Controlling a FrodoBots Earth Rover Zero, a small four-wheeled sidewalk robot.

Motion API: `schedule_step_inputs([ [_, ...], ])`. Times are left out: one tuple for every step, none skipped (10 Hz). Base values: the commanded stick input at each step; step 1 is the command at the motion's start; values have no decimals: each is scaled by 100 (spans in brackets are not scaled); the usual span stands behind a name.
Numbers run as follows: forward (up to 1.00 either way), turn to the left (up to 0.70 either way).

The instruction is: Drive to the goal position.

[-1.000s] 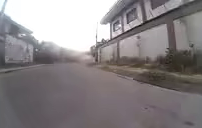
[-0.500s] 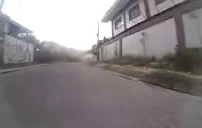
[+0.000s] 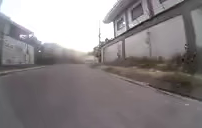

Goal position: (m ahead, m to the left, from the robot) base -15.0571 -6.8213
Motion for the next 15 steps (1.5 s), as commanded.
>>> schedule_step_inputs([
  [100,0],
  [100,0],
  [100,0],
  [100,0],
  [100,0],
  [100,0],
  [100,0],
  [100,0],
  [100,0],
  [100,0],
  [100,0],
  [100,0],
  [100,0],
  [100,0],
  [100,0],
])
